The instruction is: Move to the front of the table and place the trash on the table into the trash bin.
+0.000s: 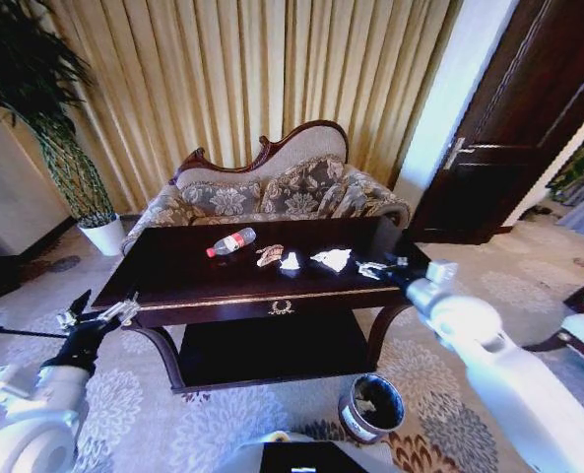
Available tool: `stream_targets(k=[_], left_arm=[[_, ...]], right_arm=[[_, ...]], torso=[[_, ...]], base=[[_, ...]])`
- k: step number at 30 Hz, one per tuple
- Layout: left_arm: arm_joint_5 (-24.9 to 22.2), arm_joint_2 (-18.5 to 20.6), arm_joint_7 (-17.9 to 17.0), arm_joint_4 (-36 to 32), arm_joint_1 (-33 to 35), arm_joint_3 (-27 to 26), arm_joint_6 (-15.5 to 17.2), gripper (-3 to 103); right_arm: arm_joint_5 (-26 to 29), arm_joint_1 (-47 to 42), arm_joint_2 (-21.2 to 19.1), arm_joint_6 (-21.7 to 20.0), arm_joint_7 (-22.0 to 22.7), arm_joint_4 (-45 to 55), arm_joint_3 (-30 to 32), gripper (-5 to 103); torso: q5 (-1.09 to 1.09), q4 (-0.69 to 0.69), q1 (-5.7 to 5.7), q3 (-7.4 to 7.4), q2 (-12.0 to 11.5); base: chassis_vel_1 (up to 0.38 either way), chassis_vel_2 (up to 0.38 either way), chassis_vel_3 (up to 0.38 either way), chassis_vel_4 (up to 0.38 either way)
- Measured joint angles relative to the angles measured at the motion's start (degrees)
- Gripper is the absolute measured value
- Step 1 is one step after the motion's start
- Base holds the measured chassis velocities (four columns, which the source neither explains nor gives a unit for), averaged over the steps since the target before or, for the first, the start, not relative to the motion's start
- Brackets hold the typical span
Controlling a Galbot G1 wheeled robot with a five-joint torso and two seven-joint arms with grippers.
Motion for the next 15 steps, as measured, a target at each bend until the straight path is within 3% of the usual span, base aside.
stream_targets(k=[5,15], left_arm=[[0.21,-0.16,-0.01,0.00,0.11,-0.64,-0.01,100],[0.20,-0.15,-0.01,0.01,-0.44,-0.96,-0.04,100]], right_arm=[[-0.24,5.11,2.75,0.04,3.14,-4.02,-5.07,100],[-1.98,11.18,5.75,0.09,4.39,-9.15,-11.84,100]], torso=[[-0.01,0.00,0.00,-0.01,0.00],[-0.01,0.00,0.00,-0.01,0.00]], base=[[0.000,0.000,0.000,0.000],[0.000,0.000,0.000,0.000]])
